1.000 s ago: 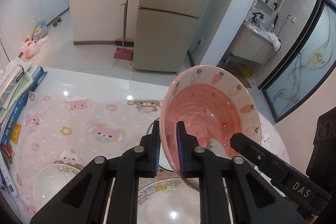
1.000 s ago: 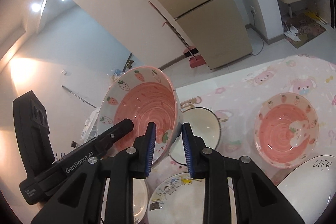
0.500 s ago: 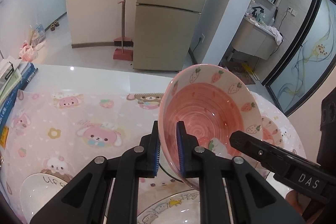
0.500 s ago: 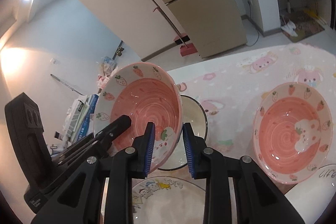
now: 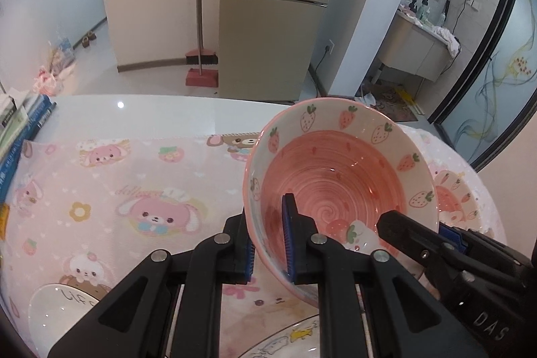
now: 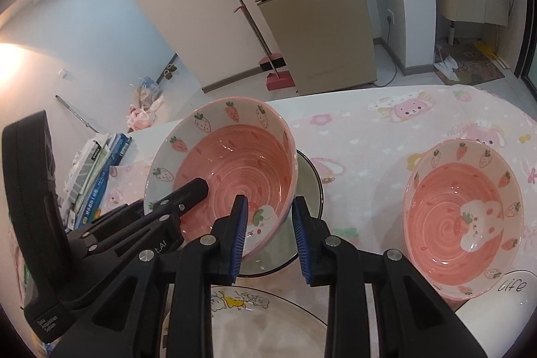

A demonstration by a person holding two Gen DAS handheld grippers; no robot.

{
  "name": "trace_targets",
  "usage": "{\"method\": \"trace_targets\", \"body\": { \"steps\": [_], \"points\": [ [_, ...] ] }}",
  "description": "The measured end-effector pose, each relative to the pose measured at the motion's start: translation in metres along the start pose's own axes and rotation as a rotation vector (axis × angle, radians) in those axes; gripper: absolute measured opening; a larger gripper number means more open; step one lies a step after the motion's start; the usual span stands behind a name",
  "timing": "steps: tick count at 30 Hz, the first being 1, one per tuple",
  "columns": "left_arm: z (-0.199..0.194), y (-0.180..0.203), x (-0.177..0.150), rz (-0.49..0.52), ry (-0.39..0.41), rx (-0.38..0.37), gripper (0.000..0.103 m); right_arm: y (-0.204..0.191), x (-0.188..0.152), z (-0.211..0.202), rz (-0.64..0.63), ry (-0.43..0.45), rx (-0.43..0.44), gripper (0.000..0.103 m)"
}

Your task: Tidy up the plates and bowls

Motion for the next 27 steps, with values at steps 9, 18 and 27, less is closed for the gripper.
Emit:
{"method": "trace_targets", "body": {
  "steps": [9, 18, 27],
  "points": [
    [0.004, 0.004, -0.004, 0.035, 0.012, 0.032, 0.013, -0.004, 0.000, 0.002, -0.054, -0.017, -0.042, 0.030],
    [0.006, 0.007, -0.006, 0.062, 0.045, 0.035, 0.013, -0.009, 0.000, 0.002, -0.127, -0.009, -0.087, 0.030],
    [0.006, 0.010, -0.011, 0.099, 0.078, 0.023, 0.014, -0.010, 0.001, 0.002, -0.173, 0.000, -0.124, 0.030]
  ]
}}
Point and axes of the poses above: each gripper's, at about its wrist camera, not at the fingertips, and z roughly the way its jaws point, y to its right, x to its top, the point moved 3 cm from there along z, roughly the way its jaws point, and after that the axes turned 15 degrees about -z, right-handed, at the moved point
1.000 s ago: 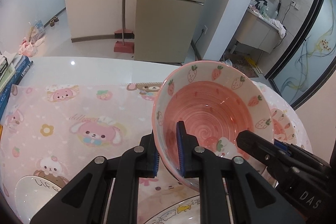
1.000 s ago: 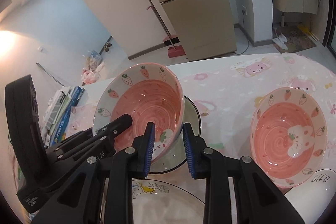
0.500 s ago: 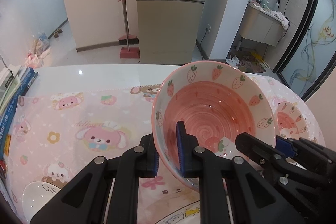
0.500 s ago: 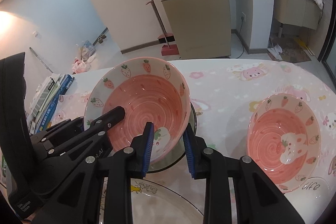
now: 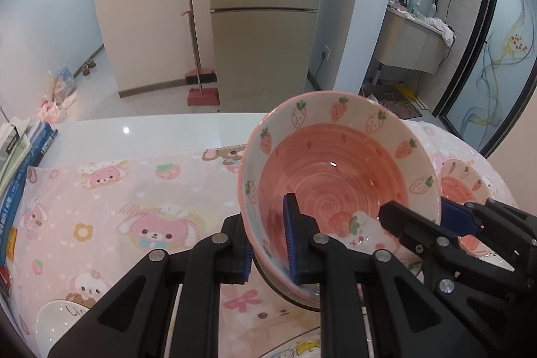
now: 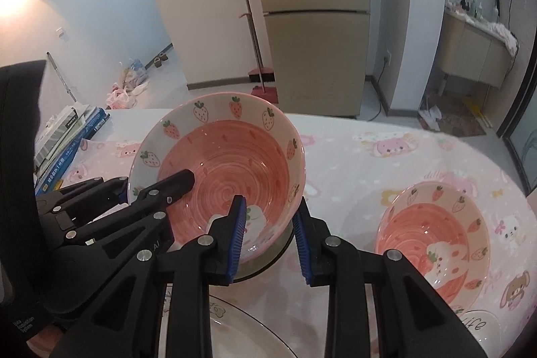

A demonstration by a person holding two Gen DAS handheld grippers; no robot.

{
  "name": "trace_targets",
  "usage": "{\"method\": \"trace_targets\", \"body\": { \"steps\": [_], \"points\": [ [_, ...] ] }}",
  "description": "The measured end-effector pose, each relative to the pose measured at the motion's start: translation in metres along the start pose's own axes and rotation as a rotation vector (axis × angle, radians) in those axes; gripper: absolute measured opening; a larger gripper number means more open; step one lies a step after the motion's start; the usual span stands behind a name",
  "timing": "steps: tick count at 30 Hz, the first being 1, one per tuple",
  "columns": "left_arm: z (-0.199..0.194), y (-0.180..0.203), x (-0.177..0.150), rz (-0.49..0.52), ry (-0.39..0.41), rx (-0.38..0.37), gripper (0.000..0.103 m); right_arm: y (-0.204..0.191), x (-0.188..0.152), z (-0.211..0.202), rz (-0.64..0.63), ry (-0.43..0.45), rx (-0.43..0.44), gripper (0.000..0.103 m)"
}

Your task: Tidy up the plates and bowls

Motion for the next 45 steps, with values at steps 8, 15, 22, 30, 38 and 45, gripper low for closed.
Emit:
{"method": "trace_targets", "body": {
  "steps": [8, 15, 22, 30, 38, 45],
  "points": [
    [0.001, 0.004, -0.002, 0.040, 0.026, 0.036, 0.014, 0.000, 0.000, 0.001, -0.017, -0.015, -0.014, 0.030],
    [0.006, 0.002, -0.003, 0.027, 0.034, 0.050, 0.014, -0.005, 0.003, -0.003, -0.049, 0.009, -0.042, 0.030],
    [0.011, 0.007, -0.008, 0.053, 0.032, 0.077, 0.014, -0.002, 0.000, 0.002, -0.044, -0.020, -0.041, 0.030],
    [0.015, 0.007, -0.009, 0.071, 0.034, 0.114, 0.014, -0.005, -0.001, 0.003, -0.067, -0.041, -0.069, 0.030],
    [0.015, 0.004, -0.008, 0.061, 0.030, 0.107, 0.017, 0.003, -0.001, 0.008, -0.023, -0.061, -0.032, 0.030],
    [0.006, 0.003, -0.003, 0.045, 0.061, 0.103, 0.066, 0.023, 0.002, -0.005, 0.056, -0.030, -0.017, 0.032]
  ]
}}
Point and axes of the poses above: each gripper's, at about its wrist camera, not at the fingertips, and z roughly the way its jaws point, y to its right, x to its top, the point moved 3 cm from there along z, roughly the way its jaws point, and after that the axes turned 15 degrees about -z, right-handed, at the moved point
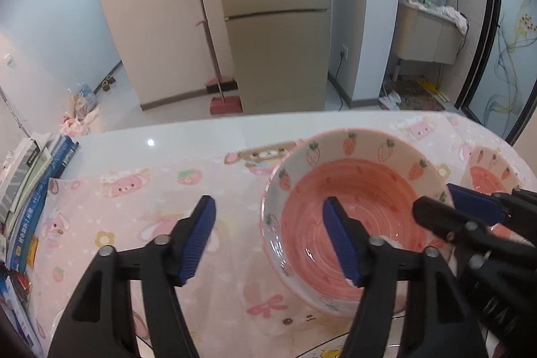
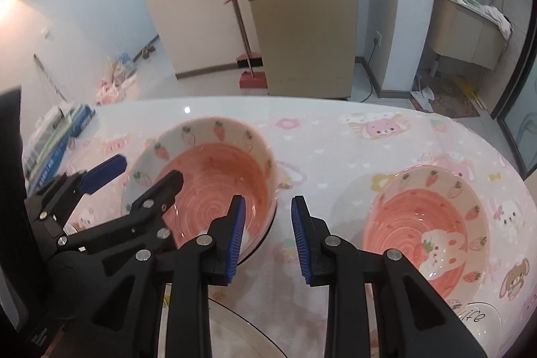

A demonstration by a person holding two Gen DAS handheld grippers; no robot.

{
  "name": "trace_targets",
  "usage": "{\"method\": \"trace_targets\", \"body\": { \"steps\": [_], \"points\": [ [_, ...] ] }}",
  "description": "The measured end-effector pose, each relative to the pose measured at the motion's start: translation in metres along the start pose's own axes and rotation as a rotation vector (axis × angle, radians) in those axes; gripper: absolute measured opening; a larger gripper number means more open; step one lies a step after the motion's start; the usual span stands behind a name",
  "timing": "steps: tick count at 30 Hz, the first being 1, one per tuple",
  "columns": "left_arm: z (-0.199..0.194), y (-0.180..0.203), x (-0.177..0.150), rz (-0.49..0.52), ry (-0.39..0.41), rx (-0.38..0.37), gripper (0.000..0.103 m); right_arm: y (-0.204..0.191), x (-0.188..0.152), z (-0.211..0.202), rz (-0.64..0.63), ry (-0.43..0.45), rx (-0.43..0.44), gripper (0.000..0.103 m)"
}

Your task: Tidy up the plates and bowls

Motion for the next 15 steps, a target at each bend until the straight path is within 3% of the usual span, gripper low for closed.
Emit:
{"method": "trace_targets", "body": {
  "steps": [3, 10, 15],
  "points": [
    [-0.012, -0.002, 0.006, -0.025, 0.027, -0.039, 0.072, 0.007, 0.003, -0.013, 0.016, 0.039, -0.011, 0.054],
    [-0.055, -0.001, 0.020, -0.031, 0.135, -0.100, 0.092, 0.026, 0.012, -0.063, 0.027, 0.135, -0.064, 0.064],
    [-0.094, 0.005, 0.033, -0.060, 0.222, -0.139, 0.098, 0.049, 0.012, -0.124, 0.051, 0.236, -0.119, 0.069]
  ]
}}
Point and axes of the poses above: each gripper's, at about its wrist camera, not at the fingertips, and z roughly the way its jaws point, y to its right, x to its top, the point moved 3 cm from there along z, roughly the way its jaws point, and after that the axes turned 15 degrees about -z, right-handed, at the moved point
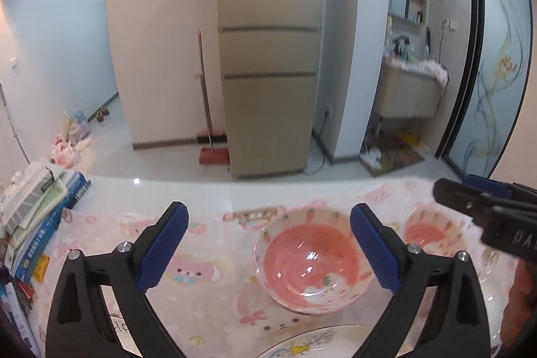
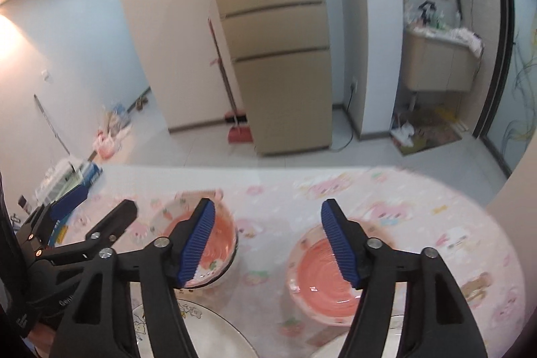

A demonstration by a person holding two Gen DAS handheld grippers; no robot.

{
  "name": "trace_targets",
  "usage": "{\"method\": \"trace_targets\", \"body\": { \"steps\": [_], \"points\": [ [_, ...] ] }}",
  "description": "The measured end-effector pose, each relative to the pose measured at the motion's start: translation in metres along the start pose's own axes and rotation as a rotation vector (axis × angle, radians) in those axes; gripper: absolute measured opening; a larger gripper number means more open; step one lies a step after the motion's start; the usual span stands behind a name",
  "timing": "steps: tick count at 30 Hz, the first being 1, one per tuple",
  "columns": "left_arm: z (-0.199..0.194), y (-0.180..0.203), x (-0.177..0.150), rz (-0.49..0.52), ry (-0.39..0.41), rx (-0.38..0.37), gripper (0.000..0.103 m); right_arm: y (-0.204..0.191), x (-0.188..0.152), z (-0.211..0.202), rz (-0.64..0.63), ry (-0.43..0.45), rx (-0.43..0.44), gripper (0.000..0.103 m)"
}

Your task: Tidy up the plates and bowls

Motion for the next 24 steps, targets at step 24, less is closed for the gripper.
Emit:
{"method": "trace_targets", "body": {
  "steps": [24],
  "points": [
    [0.029, 0.142, -0.039, 0.036, -0.247, -0.075, 0.085, 0.143, -0.054, -0.036, 0.251, -0.127, -0.061, 0.073]
  ]
}}
Point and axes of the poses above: each gripper's, at about its wrist camera, not at the fingertips, and z roughly the way its jaws point, y to its right, x to its top, the point moved 3 cm from there along z, roughly the way its jaws point, and after that the axes turned 15 degrees about -z, right-handed, at the moved point
